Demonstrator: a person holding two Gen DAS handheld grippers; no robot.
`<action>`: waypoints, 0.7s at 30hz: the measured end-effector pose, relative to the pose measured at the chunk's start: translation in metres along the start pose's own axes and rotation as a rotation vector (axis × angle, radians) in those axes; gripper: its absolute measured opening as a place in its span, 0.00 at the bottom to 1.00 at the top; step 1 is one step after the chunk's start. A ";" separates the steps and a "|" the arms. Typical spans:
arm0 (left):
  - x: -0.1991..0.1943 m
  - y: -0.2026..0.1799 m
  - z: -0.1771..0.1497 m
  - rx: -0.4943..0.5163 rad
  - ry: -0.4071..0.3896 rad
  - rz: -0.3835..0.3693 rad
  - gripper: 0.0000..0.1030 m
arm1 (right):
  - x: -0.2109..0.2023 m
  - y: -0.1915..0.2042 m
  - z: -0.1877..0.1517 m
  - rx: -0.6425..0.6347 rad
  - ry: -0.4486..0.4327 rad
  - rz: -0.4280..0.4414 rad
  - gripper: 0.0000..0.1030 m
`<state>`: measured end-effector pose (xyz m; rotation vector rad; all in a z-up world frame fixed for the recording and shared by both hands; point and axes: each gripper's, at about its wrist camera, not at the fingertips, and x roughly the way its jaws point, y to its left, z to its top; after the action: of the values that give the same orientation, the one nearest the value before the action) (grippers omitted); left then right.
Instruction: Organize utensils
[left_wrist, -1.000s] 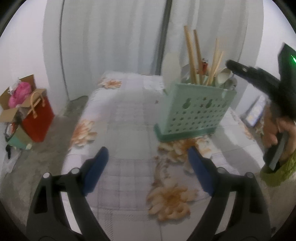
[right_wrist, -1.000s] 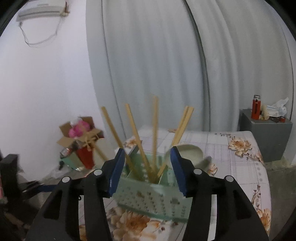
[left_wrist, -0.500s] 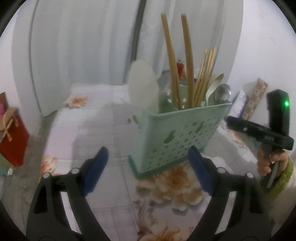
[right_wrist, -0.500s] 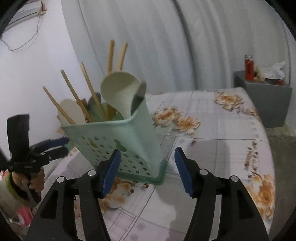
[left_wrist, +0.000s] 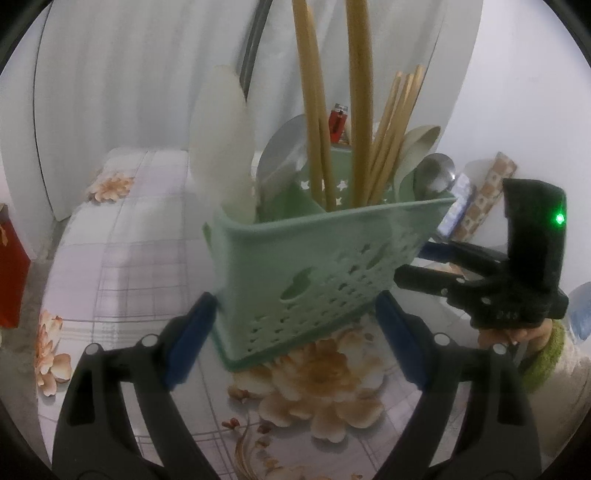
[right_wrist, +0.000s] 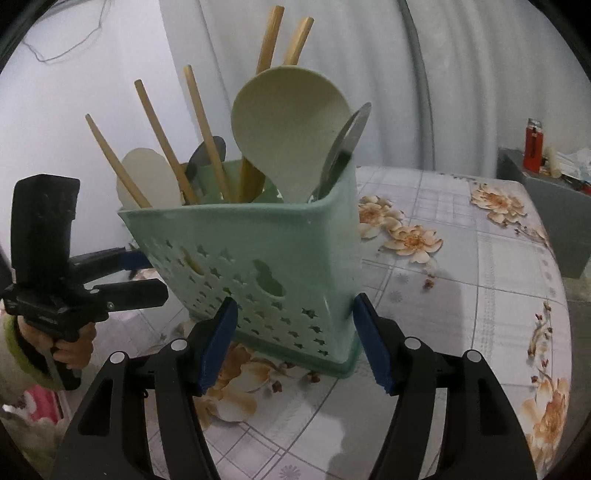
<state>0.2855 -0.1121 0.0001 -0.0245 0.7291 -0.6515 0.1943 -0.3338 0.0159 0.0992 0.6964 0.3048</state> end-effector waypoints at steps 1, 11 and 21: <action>0.000 0.001 0.001 -0.007 0.000 -0.001 0.81 | -0.001 0.003 -0.001 0.004 0.005 -0.009 0.62; -0.034 -0.003 -0.022 -0.069 0.015 -0.019 0.81 | -0.028 0.050 -0.026 0.010 0.066 -0.087 0.62; -0.083 -0.025 -0.065 -0.082 0.004 -0.044 0.81 | -0.065 0.083 -0.061 0.075 0.077 -0.117 0.62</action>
<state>0.1850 -0.0728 0.0072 -0.1154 0.7606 -0.6636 0.0873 -0.2755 0.0252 0.1186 0.7866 0.1713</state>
